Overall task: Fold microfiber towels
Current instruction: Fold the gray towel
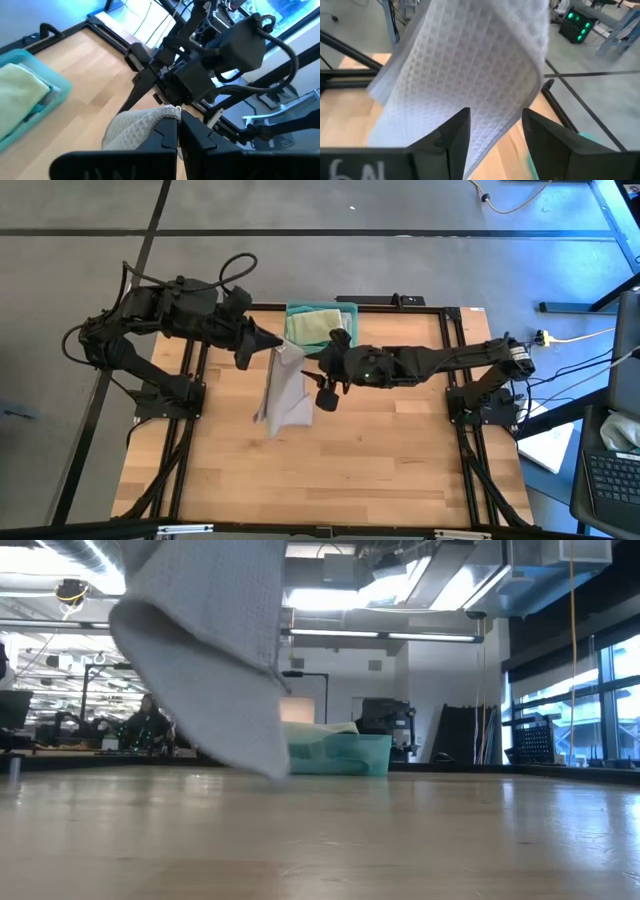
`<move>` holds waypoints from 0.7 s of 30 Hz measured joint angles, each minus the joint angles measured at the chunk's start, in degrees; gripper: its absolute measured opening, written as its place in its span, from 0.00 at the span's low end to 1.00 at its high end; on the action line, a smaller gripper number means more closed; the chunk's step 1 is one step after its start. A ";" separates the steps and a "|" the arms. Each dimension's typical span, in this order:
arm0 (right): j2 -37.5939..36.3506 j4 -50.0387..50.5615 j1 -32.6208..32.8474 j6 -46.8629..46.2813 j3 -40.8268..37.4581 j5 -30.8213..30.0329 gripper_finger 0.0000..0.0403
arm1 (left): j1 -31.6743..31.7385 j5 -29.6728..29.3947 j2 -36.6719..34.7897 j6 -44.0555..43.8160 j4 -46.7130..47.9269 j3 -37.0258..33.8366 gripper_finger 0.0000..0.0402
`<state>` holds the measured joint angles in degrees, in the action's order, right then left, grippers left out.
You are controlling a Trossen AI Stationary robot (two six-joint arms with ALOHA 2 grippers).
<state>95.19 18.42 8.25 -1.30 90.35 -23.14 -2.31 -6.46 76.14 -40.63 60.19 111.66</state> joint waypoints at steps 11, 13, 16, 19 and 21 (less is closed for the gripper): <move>0.09 -1.10 -1.86 -3.64 0.09 0.42 0.45 | -2.61 1.70 -0.02 -1.43 -1.37 0.00 0.00; 0.22 -1.24 -2.67 -5.77 0.09 1.13 0.45 | -2.86 1.91 -0.02 -1.45 -1.48 0.00 0.00; 0.22 -4.27 -3.90 -7.36 0.09 7.14 0.45 | -3.15 1.90 -0.02 -1.46 -1.79 0.00 0.00; 0.42 -4.06 -4.33 -8.15 0.11 12.40 0.45 | -3.15 1.76 -0.02 -1.45 -2.03 0.00 0.00; 0.67 -1.28 -4.24 -8.76 0.09 12.88 0.45 | -3.10 1.41 -0.32 -1.40 -2.00 -0.02 0.00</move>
<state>95.86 17.15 4.01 -10.06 90.44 -10.26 -5.41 -5.05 75.81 -42.04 58.20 111.63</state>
